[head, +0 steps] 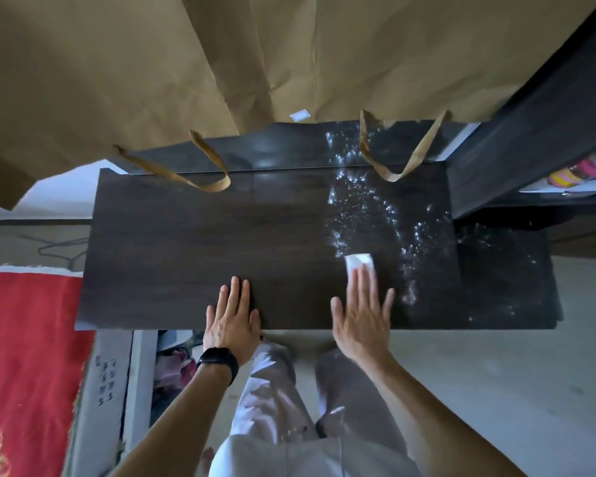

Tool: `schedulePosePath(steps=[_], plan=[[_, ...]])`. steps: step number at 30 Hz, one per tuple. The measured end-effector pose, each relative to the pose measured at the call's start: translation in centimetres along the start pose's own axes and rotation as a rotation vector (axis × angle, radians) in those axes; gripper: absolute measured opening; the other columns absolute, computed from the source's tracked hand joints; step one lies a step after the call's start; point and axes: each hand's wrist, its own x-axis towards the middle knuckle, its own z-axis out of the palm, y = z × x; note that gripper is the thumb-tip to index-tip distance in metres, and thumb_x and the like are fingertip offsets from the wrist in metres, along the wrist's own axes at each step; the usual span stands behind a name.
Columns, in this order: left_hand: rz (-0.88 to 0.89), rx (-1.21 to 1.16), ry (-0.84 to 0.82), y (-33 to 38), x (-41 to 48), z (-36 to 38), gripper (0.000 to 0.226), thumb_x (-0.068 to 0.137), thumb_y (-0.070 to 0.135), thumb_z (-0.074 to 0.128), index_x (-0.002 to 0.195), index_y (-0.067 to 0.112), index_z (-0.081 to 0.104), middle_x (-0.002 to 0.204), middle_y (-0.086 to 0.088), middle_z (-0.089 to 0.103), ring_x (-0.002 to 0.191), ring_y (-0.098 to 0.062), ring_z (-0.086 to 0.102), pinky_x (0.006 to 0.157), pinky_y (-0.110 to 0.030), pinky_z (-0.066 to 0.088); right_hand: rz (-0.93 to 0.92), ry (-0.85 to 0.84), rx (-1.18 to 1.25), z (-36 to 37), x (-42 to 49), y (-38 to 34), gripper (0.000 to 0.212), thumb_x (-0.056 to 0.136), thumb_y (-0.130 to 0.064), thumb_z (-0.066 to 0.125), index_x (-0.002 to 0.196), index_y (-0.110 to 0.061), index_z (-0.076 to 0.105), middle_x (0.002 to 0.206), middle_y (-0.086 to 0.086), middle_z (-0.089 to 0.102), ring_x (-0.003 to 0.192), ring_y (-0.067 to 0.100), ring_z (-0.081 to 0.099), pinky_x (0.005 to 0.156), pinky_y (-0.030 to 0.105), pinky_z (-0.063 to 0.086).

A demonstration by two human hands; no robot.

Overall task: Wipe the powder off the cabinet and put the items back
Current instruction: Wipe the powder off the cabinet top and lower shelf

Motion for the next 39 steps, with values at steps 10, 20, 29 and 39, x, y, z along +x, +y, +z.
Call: schedulePosePath(steps=[10, 20, 29, 39], plan=[[-0.013, 0.017, 0.041, 0.4, 0.8, -0.3, 0.061, 0.103, 0.042, 0.022, 0.158, 0.027, 0.0, 0.165, 0.005, -0.009, 0.152, -0.018, -0.005, 0.121, -0.048, 0.008, -0.257, -0.01, -0.031, -0.3, 6.1, -2.0, 0.065, 0.104, -0.049, 0.022, 0.16, -0.021, 0.003, 0.168, -0.007, -0.003, 0.154, 0.011, -0.006, 0.122, 0.058, 0.0], [0.081, -0.011, 0.099, 1.6, 5.2, -2.9, 0.061, 0.103, 0.041, 0.027, 0.158, 0.027, 0.004, 0.166, 0.004, -0.004, 0.152, -0.018, -0.001, 0.121, -0.048, 0.011, -0.25, 0.008, -0.046, 0.4, 6.6, -5.0, 0.07, 0.102, -0.051, 0.022, 0.159, -0.014, 0.008, 0.168, 0.001, 0.001, 0.155, 0.019, -0.004, 0.122, 0.059, 0.006], [0.106, 0.013, 0.115, 0.6, 7.7, -3.0, 0.063, 0.103, 0.046, 0.025, 0.158, 0.029, -0.002, 0.164, 0.008, -0.01, 0.151, -0.014, -0.009, 0.122, -0.046, 0.006, -0.093, 0.008, -0.046, -2.5, 16.1, -3.9, 0.065, 0.103, -0.051, 0.012, 0.159, -0.023, -0.005, 0.167, -0.007, -0.01, 0.152, 0.01, -0.014, 0.122, 0.058, -0.004], [0.052, -0.114, 0.126, 1.9, 7.2, -2.6, 0.066, 0.101, 0.044, 0.033, 0.158, 0.026, 0.004, 0.164, 0.008, -0.009, 0.152, -0.016, -0.008, 0.122, -0.049, 0.009, -0.177, -0.018, -0.018, -1.3, 13.4, -7.2, 0.069, 0.103, -0.052, 0.015, 0.159, -0.018, -0.005, 0.167, -0.004, -0.011, 0.153, 0.015, -0.014, 0.122, 0.058, -0.004]])
